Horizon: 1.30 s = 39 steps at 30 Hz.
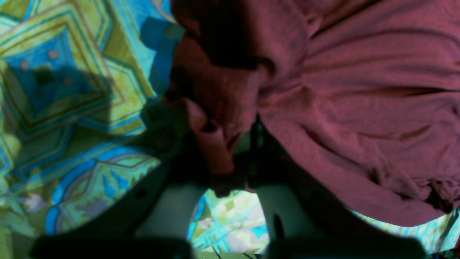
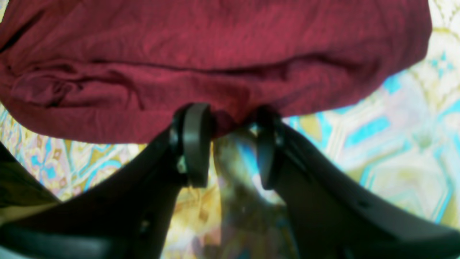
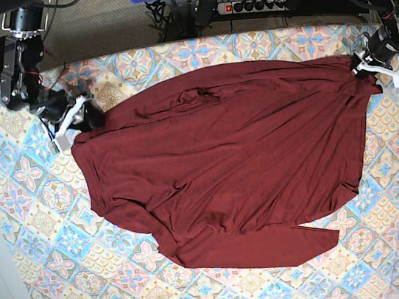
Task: Layout the t-shirt on the table in an organized manner, then fold the t-shirt properly
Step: 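Drag the held shirt corner with the right gripper away from the left gripper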
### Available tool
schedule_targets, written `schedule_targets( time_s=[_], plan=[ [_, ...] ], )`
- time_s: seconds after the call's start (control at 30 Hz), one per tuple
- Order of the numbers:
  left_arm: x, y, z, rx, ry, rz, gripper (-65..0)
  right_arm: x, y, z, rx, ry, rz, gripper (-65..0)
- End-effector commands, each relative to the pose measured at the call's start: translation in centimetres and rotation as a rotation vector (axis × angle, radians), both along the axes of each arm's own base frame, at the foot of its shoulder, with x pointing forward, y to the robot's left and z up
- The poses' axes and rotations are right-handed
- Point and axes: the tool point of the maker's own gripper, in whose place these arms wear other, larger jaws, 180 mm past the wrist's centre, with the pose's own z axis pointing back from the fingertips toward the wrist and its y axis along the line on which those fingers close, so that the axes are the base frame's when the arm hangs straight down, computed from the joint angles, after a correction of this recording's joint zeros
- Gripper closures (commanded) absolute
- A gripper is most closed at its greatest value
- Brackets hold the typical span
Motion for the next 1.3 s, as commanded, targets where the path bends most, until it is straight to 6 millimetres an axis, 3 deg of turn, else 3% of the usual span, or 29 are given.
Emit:
schedule_targets(
  time_s=[0.0, 0.2, 0.37, 0.5, 0.73, 0.93, 1.03, 1.13, 1.27],
  plan=[
    [0.8, 0.6, 1.1, 0.021, -0.035, -0.005, 0.0, 1.3, -0.3, 1.4, 0.016, -0.059, -0.006, -18.4],
    [0.8, 0.6, 1.1, 0.019, -0.035, -0.004, 0.0, 1.1, -0.7, 0.2, 0.041, -0.022, -0.032, 0.0],
    [0.7, 0.6, 1.0, 0.019, -0.032, -0.004, 0.0, 1.3, -0.3, 1.3, 0.115, -0.052, -0.053, 0.0],
    [0.6, 0.5, 0.9, 0.018, -0.027, -0.006, 0.0, -0.3, -2.8, 1.2, 0.132, -0.044, -0.144, 0.0],
    [0.6, 0.5, 0.9, 0.018, -0.027, -0.006, 0.0, -2.2, -5.4, 0.7, 0.105, 0.002, -0.205, 0.0],
    [0.5, 0.5, 1.0, 0.018, -0.025, -0.008, 0.0, -2.6, -5.9, 1.1, 0.091, -0.005, -0.210, 0.0],
    [0.5, 0.5, 0.9, 0.018, -0.024, -0.008, 0.0, -3.7, -6.2, 1.5, 0.065, -0.006, -0.207, 0.0],
    [-0.7, 0.5, 0.4, 0.019, 0.004, -0.011, 0.0, -4.9, -6.9, 2.2, 0.021, 0.005, -0.198, 0.0],
    [-1.9, -0.4, 1.1, 0.048, 0.010, -0.060, 0.0, -6.3, -7.7, 3.3, -0.038, 0.007, -0.190, 0.0]
  ],
)
